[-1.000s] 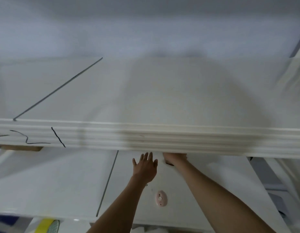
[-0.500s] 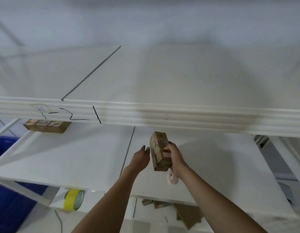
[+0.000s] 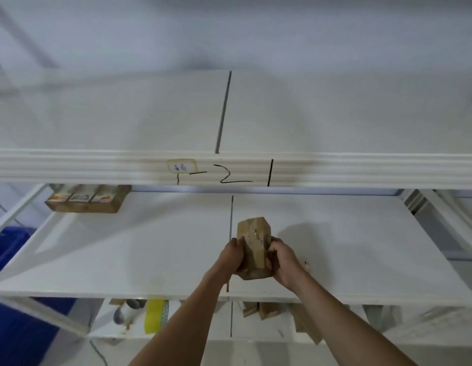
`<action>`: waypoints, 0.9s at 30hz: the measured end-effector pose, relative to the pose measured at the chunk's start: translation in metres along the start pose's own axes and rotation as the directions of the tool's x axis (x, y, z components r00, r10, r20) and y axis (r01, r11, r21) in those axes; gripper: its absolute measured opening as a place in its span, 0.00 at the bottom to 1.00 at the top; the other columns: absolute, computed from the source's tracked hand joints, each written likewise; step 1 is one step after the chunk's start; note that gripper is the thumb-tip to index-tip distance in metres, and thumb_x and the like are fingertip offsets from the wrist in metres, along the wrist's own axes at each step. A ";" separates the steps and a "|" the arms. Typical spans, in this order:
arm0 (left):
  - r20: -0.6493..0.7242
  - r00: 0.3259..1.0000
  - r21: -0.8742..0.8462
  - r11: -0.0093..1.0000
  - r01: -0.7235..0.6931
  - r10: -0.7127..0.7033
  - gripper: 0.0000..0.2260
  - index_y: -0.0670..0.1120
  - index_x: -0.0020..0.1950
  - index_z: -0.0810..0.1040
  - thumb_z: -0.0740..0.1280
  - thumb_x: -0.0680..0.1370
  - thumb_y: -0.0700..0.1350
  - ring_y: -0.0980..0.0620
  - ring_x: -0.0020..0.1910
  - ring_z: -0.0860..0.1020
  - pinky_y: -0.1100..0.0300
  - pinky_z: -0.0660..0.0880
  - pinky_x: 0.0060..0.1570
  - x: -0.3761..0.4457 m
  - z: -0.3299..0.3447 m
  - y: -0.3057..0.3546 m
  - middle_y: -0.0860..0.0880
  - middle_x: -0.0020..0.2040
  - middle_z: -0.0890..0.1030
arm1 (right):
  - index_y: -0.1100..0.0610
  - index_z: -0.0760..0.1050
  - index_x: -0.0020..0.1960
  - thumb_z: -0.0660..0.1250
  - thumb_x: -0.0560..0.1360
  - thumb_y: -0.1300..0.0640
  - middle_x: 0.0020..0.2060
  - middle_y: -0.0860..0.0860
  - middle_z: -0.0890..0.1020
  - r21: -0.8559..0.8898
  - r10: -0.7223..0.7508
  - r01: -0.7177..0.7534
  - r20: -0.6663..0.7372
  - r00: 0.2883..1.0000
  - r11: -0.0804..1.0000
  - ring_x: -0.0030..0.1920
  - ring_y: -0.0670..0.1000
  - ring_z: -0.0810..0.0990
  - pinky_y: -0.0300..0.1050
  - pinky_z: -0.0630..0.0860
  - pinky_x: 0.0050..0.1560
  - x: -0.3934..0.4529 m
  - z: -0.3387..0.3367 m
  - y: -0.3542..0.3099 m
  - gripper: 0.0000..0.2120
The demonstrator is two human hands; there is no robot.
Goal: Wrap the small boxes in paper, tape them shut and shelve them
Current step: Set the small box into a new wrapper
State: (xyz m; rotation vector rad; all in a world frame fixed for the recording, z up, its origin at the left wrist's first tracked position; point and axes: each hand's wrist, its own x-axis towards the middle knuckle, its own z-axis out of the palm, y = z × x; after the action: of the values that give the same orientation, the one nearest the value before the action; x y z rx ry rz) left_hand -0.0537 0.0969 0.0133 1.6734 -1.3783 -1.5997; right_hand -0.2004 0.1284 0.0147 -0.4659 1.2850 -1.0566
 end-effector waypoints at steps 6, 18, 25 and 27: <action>0.052 0.999 -0.093 0.996 -0.011 0.016 0.26 0.42 0.61 0.78 0.52 0.84 0.61 0.50 0.50 0.83 0.60 0.82 0.47 -0.004 -0.009 -0.008 0.46 0.52 0.84 | 0.62 0.78 0.60 0.52 0.80 0.64 0.44 0.58 0.82 -0.100 0.026 -0.029 -0.031 0.999 0.995 0.45 0.59 0.79 0.52 0.79 0.46 -0.011 0.010 0.008 0.17; 0.055 0.998 -0.210 0.977 0.020 -0.009 0.24 0.44 0.65 0.73 0.63 0.80 0.62 0.48 0.52 0.83 0.58 0.82 0.47 0.006 0.013 -0.008 0.46 0.56 0.82 | 0.49 0.68 0.67 0.62 0.80 0.37 0.59 0.49 0.77 -0.396 -0.088 0.043 -0.094 0.992 0.917 0.57 0.52 0.77 0.45 0.74 0.52 -0.003 0.010 0.007 0.22; -0.031 0.999 -0.157 0.986 -0.048 0.044 0.14 0.45 0.60 0.75 0.64 0.82 0.54 0.53 0.49 0.82 0.66 0.77 0.39 0.010 0.024 -0.008 0.47 0.53 0.83 | 0.53 0.70 0.66 0.57 0.84 0.45 0.56 0.49 0.76 -0.433 -0.163 0.084 -0.148 0.975 0.897 0.55 0.51 0.75 0.45 0.70 0.52 0.002 0.015 0.011 0.15; -0.030 0.999 -0.155 0.987 -0.040 0.036 0.20 0.43 0.64 0.74 0.64 0.81 0.57 0.51 0.51 0.82 0.63 0.78 0.42 0.014 0.024 -0.010 0.47 0.55 0.82 | 0.51 0.68 0.65 0.56 0.85 0.46 0.54 0.48 0.75 -0.445 -0.168 0.087 -0.146 0.975 0.891 0.54 0.50 0.74 0.45 0.69 0.52 0.000 0.016 0.010 0.13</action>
State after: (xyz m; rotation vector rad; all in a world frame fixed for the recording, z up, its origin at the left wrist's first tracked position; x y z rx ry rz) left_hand -0.0748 0.0960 -0.0074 1.5632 -1.2308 -1.6132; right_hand -0.1824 0.1288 0.0112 -0.8193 1.6847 -0.9306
